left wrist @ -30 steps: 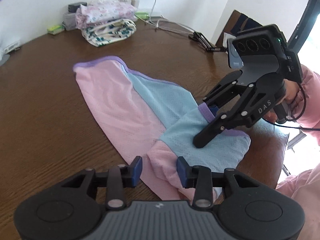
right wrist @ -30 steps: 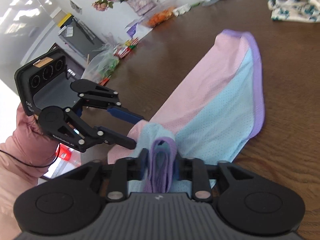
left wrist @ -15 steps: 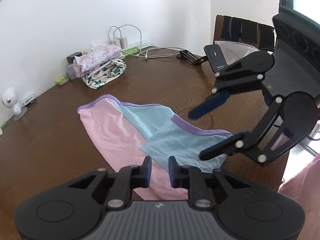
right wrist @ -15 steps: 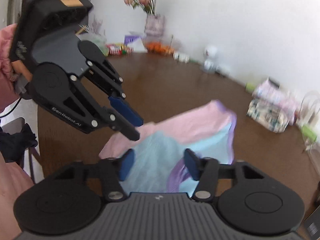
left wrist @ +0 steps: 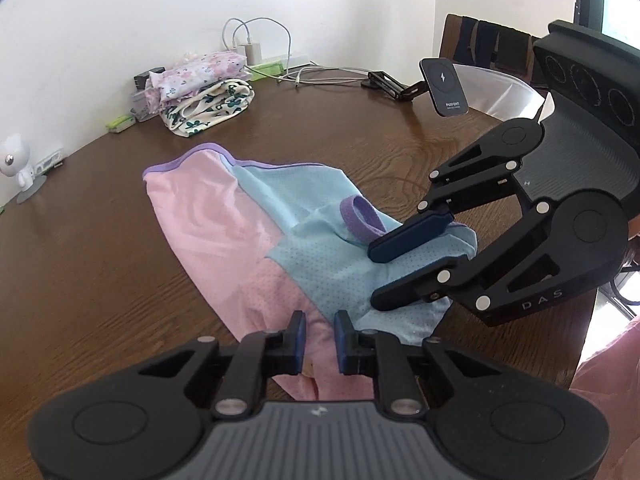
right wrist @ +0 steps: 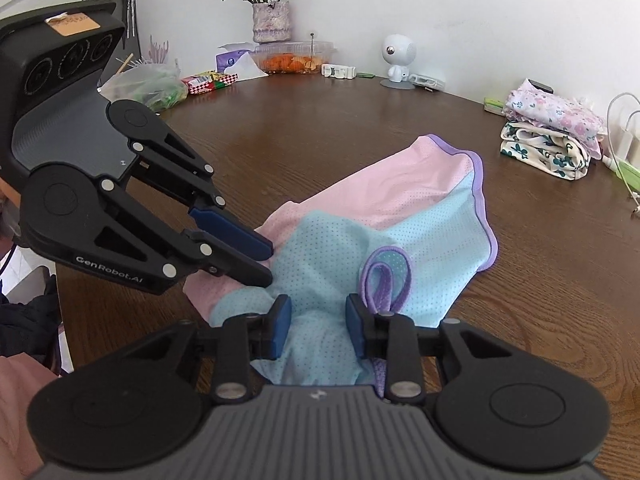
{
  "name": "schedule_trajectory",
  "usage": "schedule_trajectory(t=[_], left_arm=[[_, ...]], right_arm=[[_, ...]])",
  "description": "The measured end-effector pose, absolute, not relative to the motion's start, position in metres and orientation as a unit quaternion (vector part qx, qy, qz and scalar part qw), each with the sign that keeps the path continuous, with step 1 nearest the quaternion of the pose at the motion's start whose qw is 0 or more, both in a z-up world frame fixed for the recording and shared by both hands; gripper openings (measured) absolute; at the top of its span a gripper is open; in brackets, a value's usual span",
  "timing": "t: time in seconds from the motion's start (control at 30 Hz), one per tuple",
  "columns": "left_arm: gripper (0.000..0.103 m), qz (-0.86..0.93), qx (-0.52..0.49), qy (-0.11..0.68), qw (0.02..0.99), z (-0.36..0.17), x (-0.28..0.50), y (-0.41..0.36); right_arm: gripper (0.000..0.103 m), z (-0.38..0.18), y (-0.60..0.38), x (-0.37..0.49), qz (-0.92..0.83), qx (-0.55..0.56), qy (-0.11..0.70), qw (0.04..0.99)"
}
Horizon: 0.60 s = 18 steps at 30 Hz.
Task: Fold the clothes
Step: 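Pull both tools back from the folded garment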
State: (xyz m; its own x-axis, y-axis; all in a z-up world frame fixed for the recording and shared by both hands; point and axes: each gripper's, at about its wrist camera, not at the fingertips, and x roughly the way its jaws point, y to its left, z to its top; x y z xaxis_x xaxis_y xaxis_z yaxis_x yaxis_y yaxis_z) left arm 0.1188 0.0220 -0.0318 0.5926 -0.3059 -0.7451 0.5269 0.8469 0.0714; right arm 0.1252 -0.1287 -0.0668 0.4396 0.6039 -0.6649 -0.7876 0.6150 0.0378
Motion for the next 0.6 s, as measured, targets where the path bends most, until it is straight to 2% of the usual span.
schedule_trajectory(t=[0.03,0.07,0.1,0.13,0.17,0.2,0.23,0.3,0.33,0.43,0.53,0.6], left_arm=[[0.018,-0.235,0.142,0.380,0.883,-0.028,0.117,0.021],[0.023,-0.236,0.140,0.373,0.886,-0.024,0.114,0.021],[0.039,-0.237,0.138,0.363,0.891,-0.018,0.110,0.021],[0.054,-0.233,0.136,0.354,0.895,-0.013,0.106,0.020],[0.059,-0.226,0.136,0.345,0.901,-0.008,0.102,0.020],[0.068,-0.218,0.136,0.335,0.907,-0.003,0.097,0.020],[0.071,-0.212,0.134,0.325,0.912,0.002,0.093,0.021],[0.076,-0.201,0.129,0.317,0.918,0.007,0.087,0.021],[0.078,-0.195,0.126,0.313,0.921,0.009,0.084,0.021],[0.087,-0.178,0.119,0.305,0.928,0.011,0.073,0.020],[0.091,-0.166,0.098,0.292,0.937,0.009,0.059,0.021],[0.099,-0.164,0.073,0.289,0.940,0.007,0.052,0.023]], right_arm=[[0.034,-0.064,-0.129,0.123,0.416,-0.138,0.326,0.838],[0.042,-0.060,-0.131,0.121,0.419,-0.129,0.323,0.839],[0.049,-0.055,-0.133,0.118,0.421,-0.120,0.320,0.840],[0.065,-0.051,-0.135,0.115,0.423,-0.112,0.316,0.842],[0.082,-0.046,-0.138,0.110,0.418,-0.108,0.309,0.847],[0.085,-0.041,-0.140,0.106,0.414,-0.104,0.303,0.852],[0.087,-0.036,-0.142,0.101,0.411,-0.101,0.297,0.856],[0.099,-0.030,-0.147,0.092,0.412,-0.095,0.287,0.860],[0.103,-0.028,-0.150,0.088,0.410,-0.093,0.281,0.863],[0.103,-0.025,-0.156,0.079,0.396,-0.092,0.272,0.872],[0.103,-0.027,-0.163,0.073,0.384,-0.076,0.271,0.879],[0.103,-0.030,-0.169,0.069,0.376,-0.062,0.271,0.884]])
